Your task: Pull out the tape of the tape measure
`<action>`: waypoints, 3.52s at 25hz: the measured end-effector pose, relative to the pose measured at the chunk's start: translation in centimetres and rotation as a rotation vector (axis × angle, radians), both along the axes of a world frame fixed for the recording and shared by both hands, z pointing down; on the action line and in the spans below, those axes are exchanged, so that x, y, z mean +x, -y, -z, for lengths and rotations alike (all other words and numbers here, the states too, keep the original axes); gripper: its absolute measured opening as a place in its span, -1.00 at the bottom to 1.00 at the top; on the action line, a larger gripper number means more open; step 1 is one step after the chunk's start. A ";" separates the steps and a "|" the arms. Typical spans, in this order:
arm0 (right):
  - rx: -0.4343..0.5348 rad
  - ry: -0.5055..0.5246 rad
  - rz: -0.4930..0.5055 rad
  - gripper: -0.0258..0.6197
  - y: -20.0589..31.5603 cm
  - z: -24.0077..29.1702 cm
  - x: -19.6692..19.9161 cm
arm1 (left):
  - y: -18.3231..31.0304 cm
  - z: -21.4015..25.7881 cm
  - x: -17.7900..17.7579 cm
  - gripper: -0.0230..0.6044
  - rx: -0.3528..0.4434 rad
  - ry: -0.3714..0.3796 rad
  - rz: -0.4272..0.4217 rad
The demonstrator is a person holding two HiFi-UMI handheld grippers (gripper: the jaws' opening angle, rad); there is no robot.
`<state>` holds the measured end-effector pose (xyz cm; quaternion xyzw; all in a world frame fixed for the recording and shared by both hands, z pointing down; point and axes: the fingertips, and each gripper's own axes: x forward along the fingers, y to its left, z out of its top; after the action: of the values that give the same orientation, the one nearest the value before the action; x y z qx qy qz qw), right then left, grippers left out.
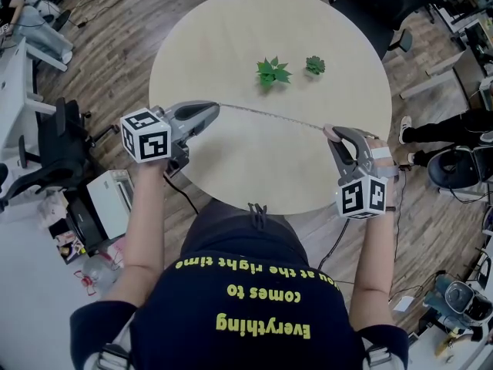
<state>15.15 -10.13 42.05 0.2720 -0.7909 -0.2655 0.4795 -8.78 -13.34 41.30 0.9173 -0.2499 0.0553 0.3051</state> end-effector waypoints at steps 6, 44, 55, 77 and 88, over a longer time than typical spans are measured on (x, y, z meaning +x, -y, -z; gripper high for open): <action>-0.002 -0.011 -0.017 -0.66 0.3 -0.2 0.8 | 0.1 -0.4 -0.6 -0.90 -0.004 0.001 0.022; -0.003 -0.093 -0.061 -0.66 -0.3 -0.5 3.7 | 0.8 -1.3 -4.3 -0.90 -0.009 0.029 0.128; -0.004 -0.092 -0.070 -0.66 -0.5 -0.6 4.1 | 1.1 -1.5 -4.8 -0.90 -0.012 0.034 0.155; -0.009 -0.085 -0.059 -0.66 -0.6 -0.9 3.5 | 0.8 -1.6 -3.5 -0.90 -0.017 0.028 0.113; -0.014 -0.076 -0.052 -0.66 -0.5 -1.0 2.8 | 0.5 -1.5 -2.6 -0.90 -0.030 0.009 0.086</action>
<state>17.96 -9.59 43.09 0.2790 -0.7665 -0.2575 0.5180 -11.38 -13.80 42.77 0.9008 -0.2895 0.0503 0.3198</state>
